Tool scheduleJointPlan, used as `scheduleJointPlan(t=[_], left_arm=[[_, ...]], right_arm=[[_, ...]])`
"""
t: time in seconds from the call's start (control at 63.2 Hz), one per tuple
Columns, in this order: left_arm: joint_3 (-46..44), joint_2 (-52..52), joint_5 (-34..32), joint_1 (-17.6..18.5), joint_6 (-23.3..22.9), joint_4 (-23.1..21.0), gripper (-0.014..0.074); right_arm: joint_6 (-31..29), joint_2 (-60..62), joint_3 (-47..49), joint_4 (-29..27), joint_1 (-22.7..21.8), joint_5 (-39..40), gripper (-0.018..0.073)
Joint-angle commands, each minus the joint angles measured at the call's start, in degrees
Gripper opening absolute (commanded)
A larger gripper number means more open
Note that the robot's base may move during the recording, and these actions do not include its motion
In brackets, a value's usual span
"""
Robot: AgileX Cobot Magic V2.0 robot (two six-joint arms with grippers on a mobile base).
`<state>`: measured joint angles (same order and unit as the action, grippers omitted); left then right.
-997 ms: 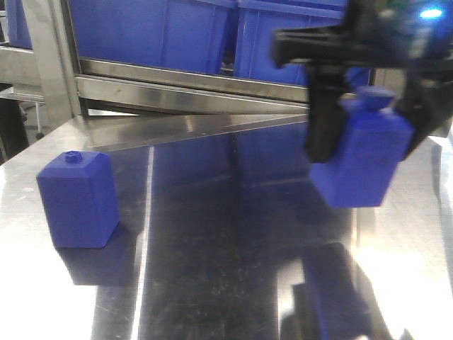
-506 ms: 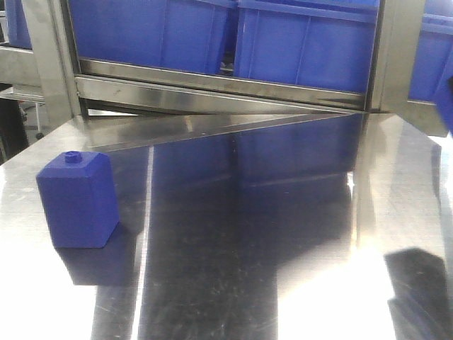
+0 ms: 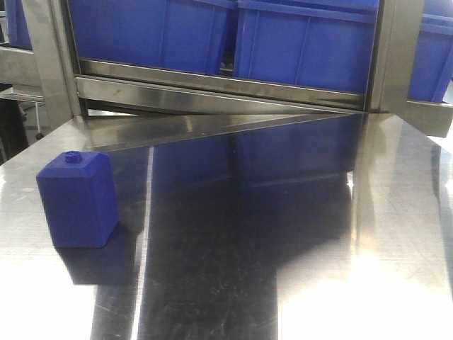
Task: Pick and sort blue part to right shelf
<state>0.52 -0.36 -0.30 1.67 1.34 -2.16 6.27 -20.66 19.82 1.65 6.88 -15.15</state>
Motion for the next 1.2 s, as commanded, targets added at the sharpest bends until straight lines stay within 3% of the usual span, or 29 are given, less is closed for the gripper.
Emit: scheduleJointPlan(t=[0.0,0.237,1.187], left_arm=[[1.09,-1.3,-4.91,-0.15,-0.51,-0.47,0.0124],[1.09,-1.3,-4.91,-0.15,-0.51,-0.47,0.0124],[1.09,-1.3,-4.91,-0.15,-0.51,-0.47,0.0124]], right_arm=[[-0.57,4.92,1.17,1.73,-0.43,3.64,0.0447],[-0.57,13.37,1.17,1.73,-0.43,-0.2,0.0447],[-0.57,13.51,1.17,1.73,-0.43,-0.38,0.0447]])
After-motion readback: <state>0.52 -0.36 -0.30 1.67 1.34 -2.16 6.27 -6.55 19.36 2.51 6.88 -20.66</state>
